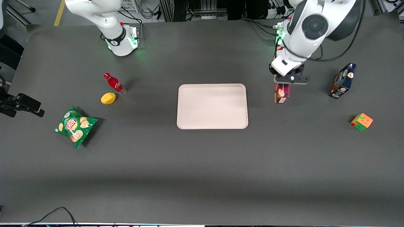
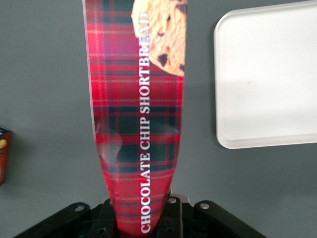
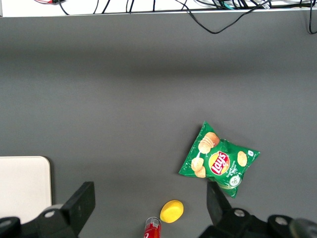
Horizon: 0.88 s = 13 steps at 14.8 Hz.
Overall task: Place red cookie box on tray
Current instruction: 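Lift the red plaid box upright with the left gripper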
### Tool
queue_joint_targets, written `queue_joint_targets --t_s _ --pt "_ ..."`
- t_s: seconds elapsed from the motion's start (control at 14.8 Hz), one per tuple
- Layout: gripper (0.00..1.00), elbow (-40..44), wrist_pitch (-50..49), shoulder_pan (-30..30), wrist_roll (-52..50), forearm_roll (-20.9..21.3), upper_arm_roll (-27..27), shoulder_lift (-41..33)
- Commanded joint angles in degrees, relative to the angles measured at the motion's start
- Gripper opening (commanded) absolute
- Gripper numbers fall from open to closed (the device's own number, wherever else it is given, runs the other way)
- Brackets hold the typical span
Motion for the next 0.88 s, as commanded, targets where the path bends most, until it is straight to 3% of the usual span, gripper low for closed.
queue_joint_targets --t_s 0.0,0.27,0.81 --pt "0.02 11.50 -8.40 0.20 -0.06 1.15 1.93 1.80" --pt "0.02 15.48 -9.48 0.03 -5.30 0.97 1.06 4.17" --pt "0.03 14.52 4.92 -0.33 -21.48 0.18 -13.26 13.48"
